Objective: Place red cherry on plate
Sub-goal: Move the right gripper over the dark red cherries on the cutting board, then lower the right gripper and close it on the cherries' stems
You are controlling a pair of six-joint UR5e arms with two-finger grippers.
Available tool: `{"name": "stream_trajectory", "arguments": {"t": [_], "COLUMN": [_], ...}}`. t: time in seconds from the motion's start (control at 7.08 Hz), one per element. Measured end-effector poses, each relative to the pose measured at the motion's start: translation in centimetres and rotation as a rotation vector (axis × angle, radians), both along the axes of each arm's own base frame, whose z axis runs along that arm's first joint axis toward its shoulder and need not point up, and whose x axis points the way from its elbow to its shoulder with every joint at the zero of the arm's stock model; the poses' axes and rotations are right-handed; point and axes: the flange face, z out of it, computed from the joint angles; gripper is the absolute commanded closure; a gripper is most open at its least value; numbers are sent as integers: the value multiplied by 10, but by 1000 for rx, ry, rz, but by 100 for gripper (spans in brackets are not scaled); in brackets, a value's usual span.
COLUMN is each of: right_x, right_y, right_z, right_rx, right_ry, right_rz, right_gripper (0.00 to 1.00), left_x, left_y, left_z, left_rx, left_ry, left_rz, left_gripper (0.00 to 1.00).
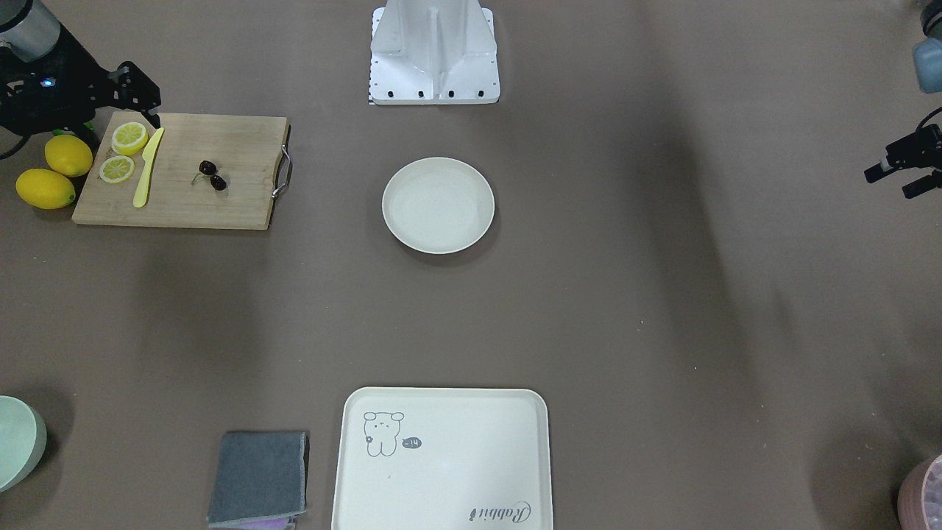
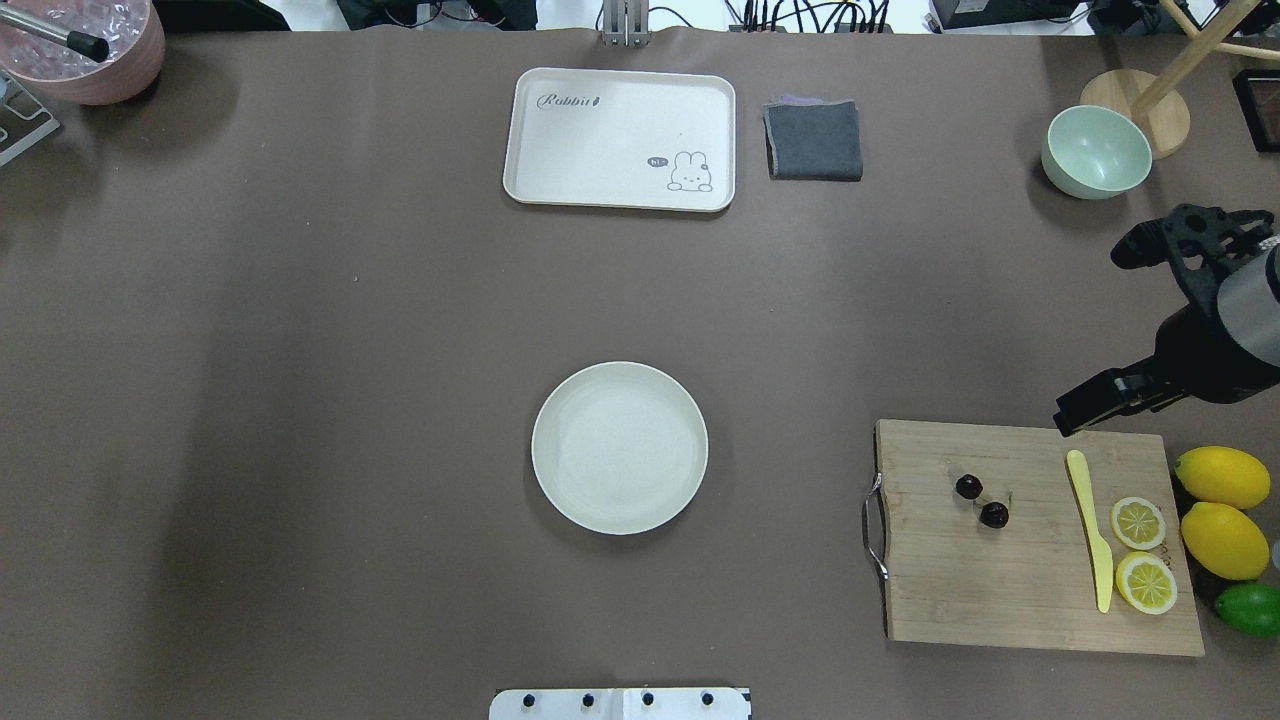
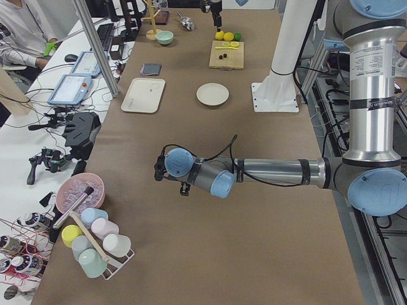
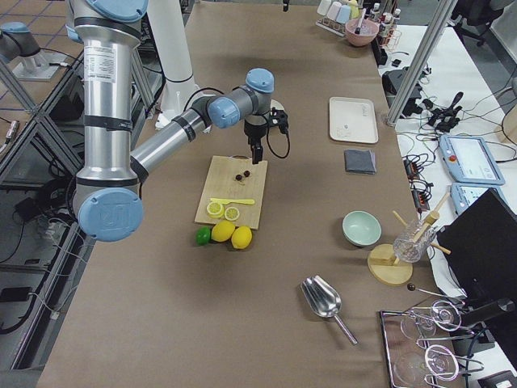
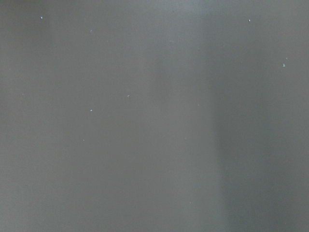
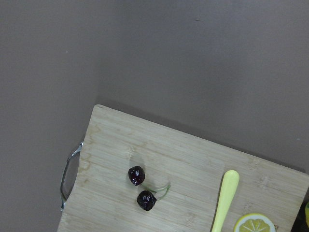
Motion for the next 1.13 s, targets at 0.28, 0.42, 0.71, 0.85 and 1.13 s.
{"name": "stream_trajectory", "arguments": {"t": [0.28,0.42,0.71,0.85,1.13], "right_x": [-33,-54,-85,-94,-125], "right_y": [22,33,46,44,36], "right_z": [-5,2,26,41,59], "right_rx": [42,73,159,198,228], "right_ry": [22,64,145,173,206], "right_rz": [-70,-107,-205,-257,-306], "right_gripper": [4,4,3,3,9], "left_x": [-9,-9,-13,-17,-19], "left_y": [-1,0,0,0,0], "left_z": [-11,-13,-15,-15,-10], "left_rx": [18,16,8,5,-31], "left_ry": [8,16,25,27,23], "left_rz": [-17,-16,-21,-31,-35], "left_gripper": [2,2,2,2,2]}}
